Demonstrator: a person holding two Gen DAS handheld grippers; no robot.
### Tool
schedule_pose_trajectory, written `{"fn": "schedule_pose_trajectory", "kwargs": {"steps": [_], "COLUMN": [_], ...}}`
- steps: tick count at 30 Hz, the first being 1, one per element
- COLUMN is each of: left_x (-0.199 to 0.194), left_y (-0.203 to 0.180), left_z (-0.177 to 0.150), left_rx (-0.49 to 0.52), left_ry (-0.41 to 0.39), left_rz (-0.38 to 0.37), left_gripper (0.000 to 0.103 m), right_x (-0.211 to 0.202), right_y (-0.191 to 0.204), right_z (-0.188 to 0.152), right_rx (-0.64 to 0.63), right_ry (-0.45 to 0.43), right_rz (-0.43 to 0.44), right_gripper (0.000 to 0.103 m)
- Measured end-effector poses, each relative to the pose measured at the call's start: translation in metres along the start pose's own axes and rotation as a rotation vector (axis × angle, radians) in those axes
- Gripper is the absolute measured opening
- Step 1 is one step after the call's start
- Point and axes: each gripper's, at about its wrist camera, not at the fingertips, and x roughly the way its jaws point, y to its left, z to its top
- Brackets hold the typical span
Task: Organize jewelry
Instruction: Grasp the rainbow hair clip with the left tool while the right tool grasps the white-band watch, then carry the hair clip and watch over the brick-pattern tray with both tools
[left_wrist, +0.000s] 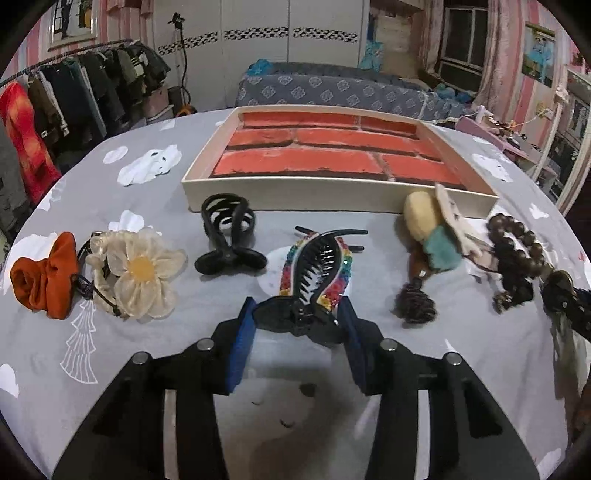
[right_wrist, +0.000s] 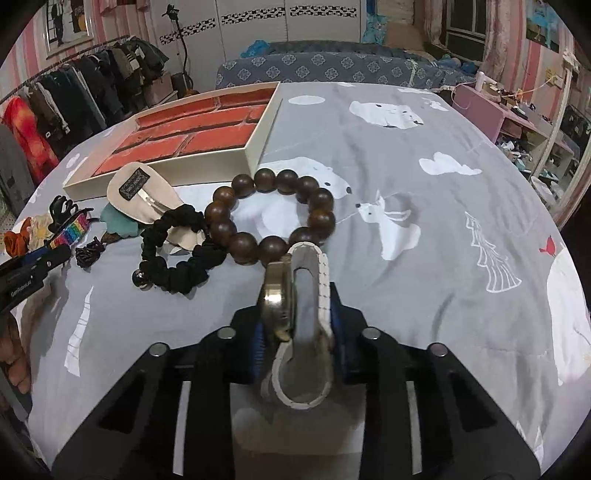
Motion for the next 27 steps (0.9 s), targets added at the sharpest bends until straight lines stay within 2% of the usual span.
{"fn": "schedule_pose_trajectory", "kwargs": {"steps": [5,17,27], "left_x": [-0.009,-0.027,-0.049], "left_y": [-0.003,-0.011,-0.002], "left_z": [-0.004,-0.004,0.006], "left_rx": [0.003,0.017,0.016], "left_ry": [-0.021,-0.049,-0.101], "left_rz": [-0.020,-0.011,0.009], "left_gripper": [0.045,0.045,0.045], "right_x": [-0.008,-0.028,-0.058], "right_y": [-0.001,-0.006,0.006], "right_z": [-0.005,-0.012,0.002], "right_rx": [0.010,0.022,0.008], "right_ry": [-0.017,-0.067,-0.144], "right_rz": [0.012,0.038,0.052], "right_gripper": [0.020,0.019,0.019]}}
